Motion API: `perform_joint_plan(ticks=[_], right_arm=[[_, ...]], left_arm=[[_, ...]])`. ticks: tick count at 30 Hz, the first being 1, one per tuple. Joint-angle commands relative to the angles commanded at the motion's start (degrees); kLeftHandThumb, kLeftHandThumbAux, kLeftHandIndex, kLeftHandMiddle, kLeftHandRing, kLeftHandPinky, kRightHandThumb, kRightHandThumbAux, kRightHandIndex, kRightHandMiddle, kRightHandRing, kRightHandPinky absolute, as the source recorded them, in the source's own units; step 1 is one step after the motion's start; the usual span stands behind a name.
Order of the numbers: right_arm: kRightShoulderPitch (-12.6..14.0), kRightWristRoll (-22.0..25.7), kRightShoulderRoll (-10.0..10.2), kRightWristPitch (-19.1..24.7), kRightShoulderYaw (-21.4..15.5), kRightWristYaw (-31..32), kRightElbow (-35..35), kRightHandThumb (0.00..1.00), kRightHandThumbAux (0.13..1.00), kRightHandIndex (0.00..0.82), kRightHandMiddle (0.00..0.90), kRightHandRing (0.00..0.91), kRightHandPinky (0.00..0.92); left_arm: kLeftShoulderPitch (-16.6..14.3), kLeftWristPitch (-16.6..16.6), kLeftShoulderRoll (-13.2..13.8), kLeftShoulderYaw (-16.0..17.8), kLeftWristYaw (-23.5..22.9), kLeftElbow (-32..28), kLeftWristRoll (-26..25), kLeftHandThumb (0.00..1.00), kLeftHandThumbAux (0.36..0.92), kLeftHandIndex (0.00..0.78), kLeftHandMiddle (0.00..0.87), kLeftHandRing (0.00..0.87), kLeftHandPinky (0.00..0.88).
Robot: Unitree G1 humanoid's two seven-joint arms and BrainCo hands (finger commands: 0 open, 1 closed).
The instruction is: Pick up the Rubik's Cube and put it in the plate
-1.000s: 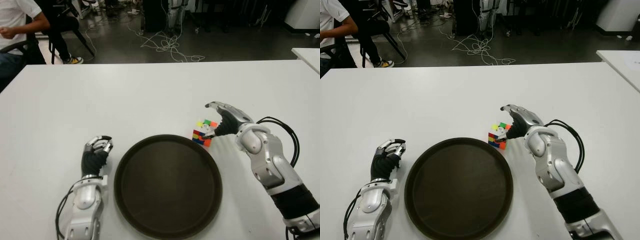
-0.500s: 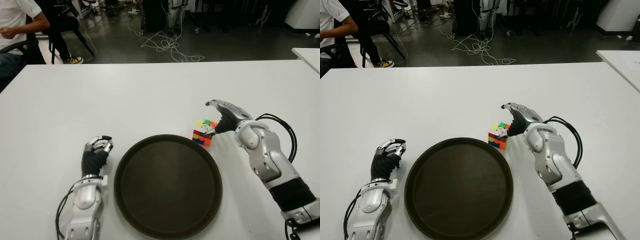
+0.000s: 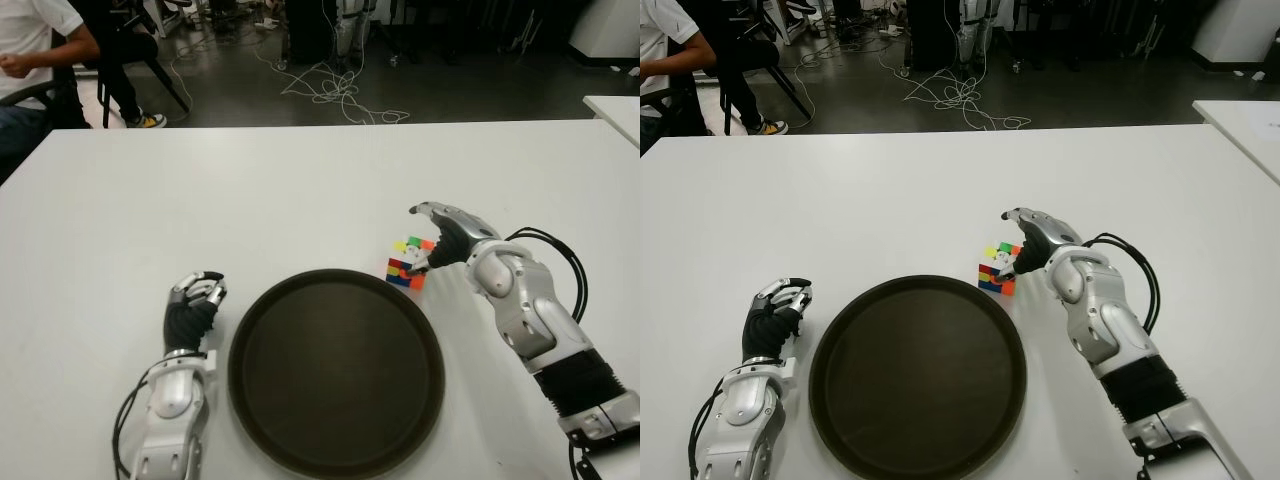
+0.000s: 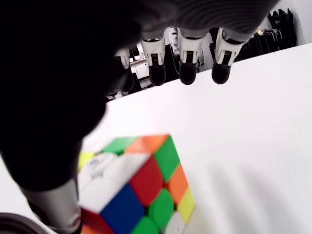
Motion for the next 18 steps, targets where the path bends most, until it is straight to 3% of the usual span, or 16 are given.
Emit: perform_joint_plan(ticks=[8,18], right_arm=[[0.1,0.9,0.6,0.0,-0.1,-0.7,0.8,0.000,0.756,0.000,0.000,0.000,0.000],[0.6,1.1,1.0,0.0,-0.1,-1.1,0.2,0.000,0.776,0.000,0.000,0.000,0.000]], left_arm=[[0.0,-2.9,-0.1,0.1,-0.1,1.3,-0.1,0.712,0.704,0.444,0.807,0.832,0.832],[-0.1,-5.3,0.8,-0.4,-1.1,2.9,0.1,0.710,0.705,0.443,0.814,0.826,0.820]])
